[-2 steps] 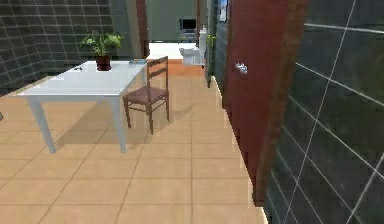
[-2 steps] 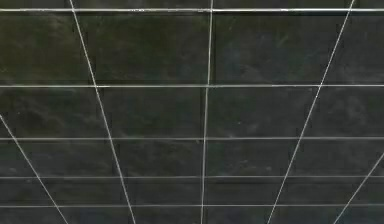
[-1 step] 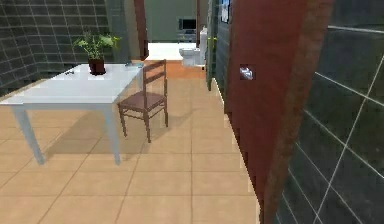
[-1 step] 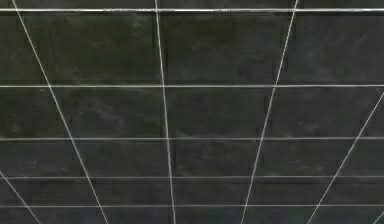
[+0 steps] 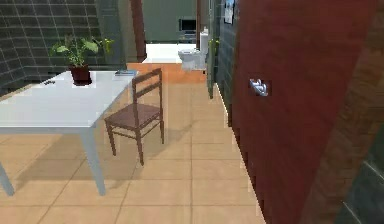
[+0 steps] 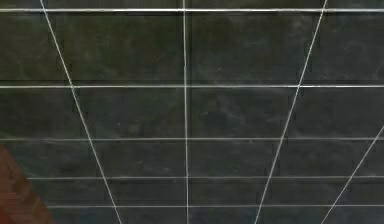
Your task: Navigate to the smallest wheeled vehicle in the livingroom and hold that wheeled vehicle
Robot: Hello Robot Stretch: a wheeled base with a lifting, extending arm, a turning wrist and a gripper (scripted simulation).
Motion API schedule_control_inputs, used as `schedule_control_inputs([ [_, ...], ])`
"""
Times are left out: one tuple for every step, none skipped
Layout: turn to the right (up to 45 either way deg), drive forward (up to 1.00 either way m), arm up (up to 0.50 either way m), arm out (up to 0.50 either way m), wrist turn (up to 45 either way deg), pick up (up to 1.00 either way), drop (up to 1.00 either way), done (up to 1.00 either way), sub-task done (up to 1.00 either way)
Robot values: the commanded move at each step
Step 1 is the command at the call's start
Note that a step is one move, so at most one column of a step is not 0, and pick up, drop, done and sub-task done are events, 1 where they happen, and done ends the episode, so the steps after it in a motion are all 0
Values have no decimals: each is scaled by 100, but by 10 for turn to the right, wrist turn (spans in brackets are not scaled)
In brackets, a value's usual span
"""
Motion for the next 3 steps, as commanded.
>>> schedule_control_inputs([
  [-420,0,0,0,0,0,0,0,0],
  [0,30,0,0,0,0,0,0,0],
  [-360,0,0,0,0,0,0,0,0],
])
